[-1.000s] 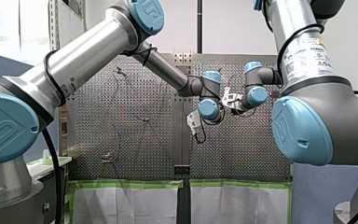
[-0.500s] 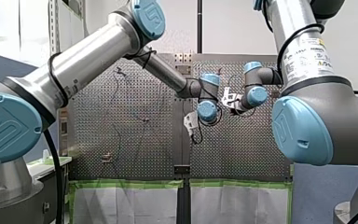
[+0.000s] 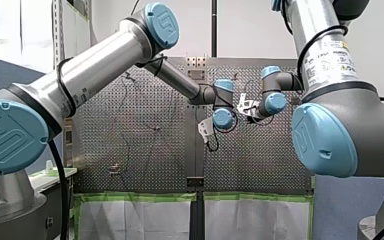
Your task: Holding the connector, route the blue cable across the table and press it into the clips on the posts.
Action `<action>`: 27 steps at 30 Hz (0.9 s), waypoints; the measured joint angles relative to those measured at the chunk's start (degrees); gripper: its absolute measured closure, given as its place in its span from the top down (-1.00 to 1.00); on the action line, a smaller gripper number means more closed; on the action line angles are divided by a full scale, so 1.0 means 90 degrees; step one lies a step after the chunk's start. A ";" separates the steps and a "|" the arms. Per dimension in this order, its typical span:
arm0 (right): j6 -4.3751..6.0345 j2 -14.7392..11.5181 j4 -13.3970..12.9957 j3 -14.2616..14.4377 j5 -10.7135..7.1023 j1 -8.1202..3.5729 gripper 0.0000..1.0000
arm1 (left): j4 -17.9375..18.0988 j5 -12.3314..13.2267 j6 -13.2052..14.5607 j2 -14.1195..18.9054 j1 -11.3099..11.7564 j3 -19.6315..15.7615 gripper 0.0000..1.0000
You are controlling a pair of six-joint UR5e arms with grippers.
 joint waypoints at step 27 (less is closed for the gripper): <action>-0.0011 -0.0005 -0.0010 0.0000 -0.0042 -0.0017 -1.00 | -0.0805 -0.0424 -0.0127 -0.0746 -0.0150 0.0964 0.34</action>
